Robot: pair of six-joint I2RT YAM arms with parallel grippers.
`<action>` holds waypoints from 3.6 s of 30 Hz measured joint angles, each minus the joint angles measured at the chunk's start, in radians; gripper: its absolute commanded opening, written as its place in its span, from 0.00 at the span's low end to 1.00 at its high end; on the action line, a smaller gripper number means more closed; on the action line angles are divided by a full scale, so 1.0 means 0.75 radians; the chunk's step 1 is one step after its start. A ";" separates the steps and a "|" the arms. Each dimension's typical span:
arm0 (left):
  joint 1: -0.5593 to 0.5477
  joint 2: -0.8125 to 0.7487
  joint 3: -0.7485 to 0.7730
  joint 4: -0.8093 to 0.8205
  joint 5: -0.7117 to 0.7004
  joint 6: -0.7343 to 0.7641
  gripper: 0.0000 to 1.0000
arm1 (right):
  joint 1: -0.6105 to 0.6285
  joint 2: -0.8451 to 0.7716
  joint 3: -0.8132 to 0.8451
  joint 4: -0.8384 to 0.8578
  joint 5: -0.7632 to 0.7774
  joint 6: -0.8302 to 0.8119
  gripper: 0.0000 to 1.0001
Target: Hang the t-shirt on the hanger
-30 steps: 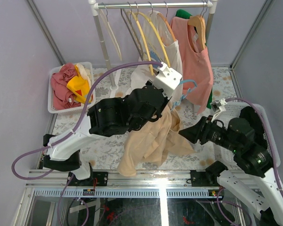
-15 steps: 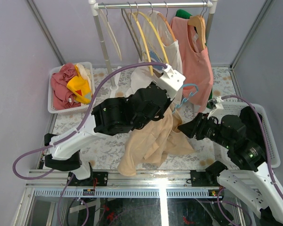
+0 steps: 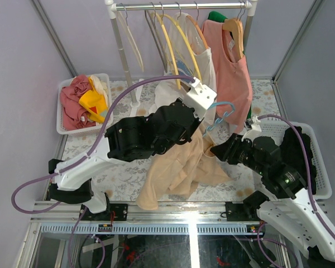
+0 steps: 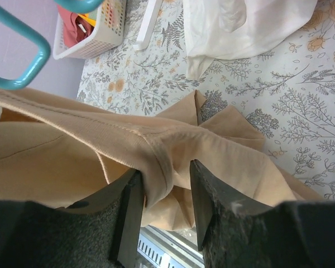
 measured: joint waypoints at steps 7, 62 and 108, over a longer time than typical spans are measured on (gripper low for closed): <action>-0.001 -0.012 -0.017 0.011 0.020 -0.005 0.00 | 0.000 -0.001 -0.041 0.046 -0.003 0.028 0.00; -0.028 -0.709 -0.847 0.684 0.596 0.008 0.00 | 0.001 -0.275 0.054 -0.237 -0.077 -0.021 0.00; -0.036 -0.900 -1.377 1.442 0.533 0.506 0.00 | -0.012 -0.366 0.460 -0.516 -0.069 0.033 0.00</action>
